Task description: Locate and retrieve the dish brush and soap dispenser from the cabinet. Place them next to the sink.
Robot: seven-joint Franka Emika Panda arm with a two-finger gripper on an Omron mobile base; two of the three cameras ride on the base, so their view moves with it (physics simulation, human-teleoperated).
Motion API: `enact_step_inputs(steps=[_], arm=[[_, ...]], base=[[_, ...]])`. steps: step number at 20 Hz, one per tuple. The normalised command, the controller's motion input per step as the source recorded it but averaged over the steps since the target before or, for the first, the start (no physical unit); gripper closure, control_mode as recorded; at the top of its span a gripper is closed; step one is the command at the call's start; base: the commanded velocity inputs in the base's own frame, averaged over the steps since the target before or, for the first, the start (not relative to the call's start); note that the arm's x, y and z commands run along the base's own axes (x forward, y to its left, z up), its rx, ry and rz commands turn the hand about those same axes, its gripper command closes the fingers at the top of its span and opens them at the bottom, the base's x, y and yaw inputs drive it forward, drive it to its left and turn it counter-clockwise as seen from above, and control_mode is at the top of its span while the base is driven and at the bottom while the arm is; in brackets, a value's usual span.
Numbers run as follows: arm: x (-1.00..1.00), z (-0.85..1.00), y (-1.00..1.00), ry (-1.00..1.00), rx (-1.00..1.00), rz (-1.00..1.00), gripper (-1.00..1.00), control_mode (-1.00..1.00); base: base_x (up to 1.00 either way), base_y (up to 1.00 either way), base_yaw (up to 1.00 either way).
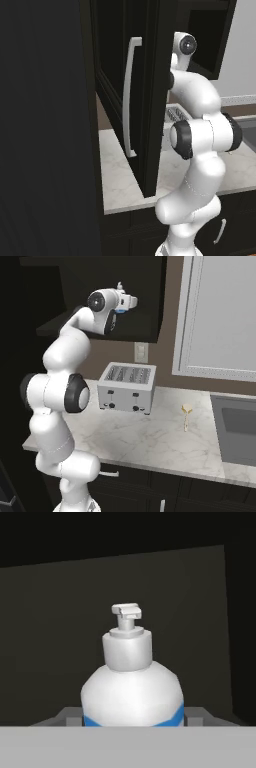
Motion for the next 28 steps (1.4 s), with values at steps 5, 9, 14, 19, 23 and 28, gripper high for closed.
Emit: enact_step_inputs(steps=[5,9,14,19,23,28], arm=[[-0.53,0.17,0.07,-0.02,0.01,0.00,1.00,-1.00],[-0.32,0.02,0.16,0.00,-0.01,-0.01,1.00,-1.00],[-0.44,0.10,0.14,0.01,0.00,0.00,1.00,-1.00],[-0.65,0.14,0.10,0.00,0.00,0.00,1.00,-1.00],[-0.69,0.13,0.08,0.00,0.00,0.00,1.00,-1.00],[-0.75,0.09,0.05,0.00,0.00,0.00,1.00,-1.00]], base=[[0.00,0.00,0.00],[0.00,0.00,0.00],[0.00,0.00,0.00],[0.00,0.00,0.00],[0.00,0.00,0.00],[0.00,0.00,0.00]])
